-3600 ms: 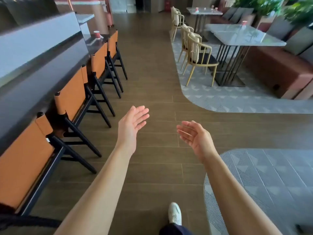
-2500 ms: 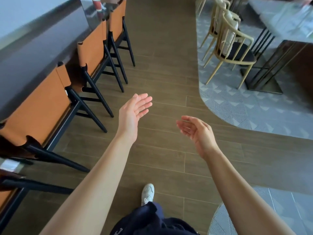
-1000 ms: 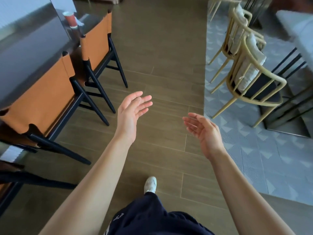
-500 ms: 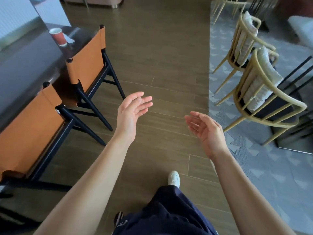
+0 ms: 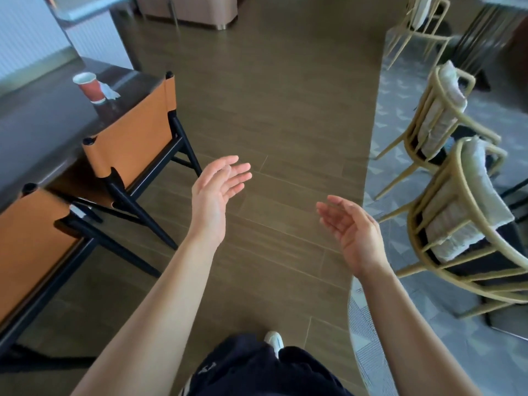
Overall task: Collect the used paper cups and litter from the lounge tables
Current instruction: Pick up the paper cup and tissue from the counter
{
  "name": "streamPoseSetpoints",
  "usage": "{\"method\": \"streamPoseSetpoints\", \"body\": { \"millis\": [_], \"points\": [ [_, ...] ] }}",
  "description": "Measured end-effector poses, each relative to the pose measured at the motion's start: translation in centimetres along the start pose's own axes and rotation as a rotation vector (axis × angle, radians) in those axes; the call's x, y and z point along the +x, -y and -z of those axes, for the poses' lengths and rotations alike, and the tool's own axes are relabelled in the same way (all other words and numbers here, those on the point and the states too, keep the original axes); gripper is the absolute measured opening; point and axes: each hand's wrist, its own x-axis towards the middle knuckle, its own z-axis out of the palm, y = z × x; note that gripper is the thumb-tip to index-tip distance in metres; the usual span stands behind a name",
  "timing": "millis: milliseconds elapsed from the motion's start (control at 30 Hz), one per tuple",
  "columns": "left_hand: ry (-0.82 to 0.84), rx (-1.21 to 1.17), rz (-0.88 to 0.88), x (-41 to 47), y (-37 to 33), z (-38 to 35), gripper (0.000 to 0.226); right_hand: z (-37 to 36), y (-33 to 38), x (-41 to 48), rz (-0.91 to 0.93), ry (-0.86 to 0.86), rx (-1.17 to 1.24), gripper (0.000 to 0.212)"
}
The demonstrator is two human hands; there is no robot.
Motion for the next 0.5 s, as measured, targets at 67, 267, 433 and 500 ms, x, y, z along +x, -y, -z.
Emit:
{"method": "streamPoseSetpoints", "body": {
  "millis": [67,267,433,500],
  "points": [
    [-0.023,-0.017,-0.002,2.1,0.3,-1.0,0.024,-0.1,0.9,2.6,0.000,0.011,-0.004,0.028],
    [-0.102,-0.034,-0.001,9.2,1.1,-2.1,0.026,-1.4,1.7,10.3,-0.063,0.051,-0.046,0.028],
    [-0.146,-0.058,-0.014,16.6,1.5,-1.7,0.037,-3.9,1.8,17.7,-0.079,0.091,-0.056,0.029],
    [-0.156,-0.051,-0.015,20.0,1.4,-1.5,0.036,-5.5,2.1,21.2,-0.079,0.111,-0.065,0.029]
  ]
}}
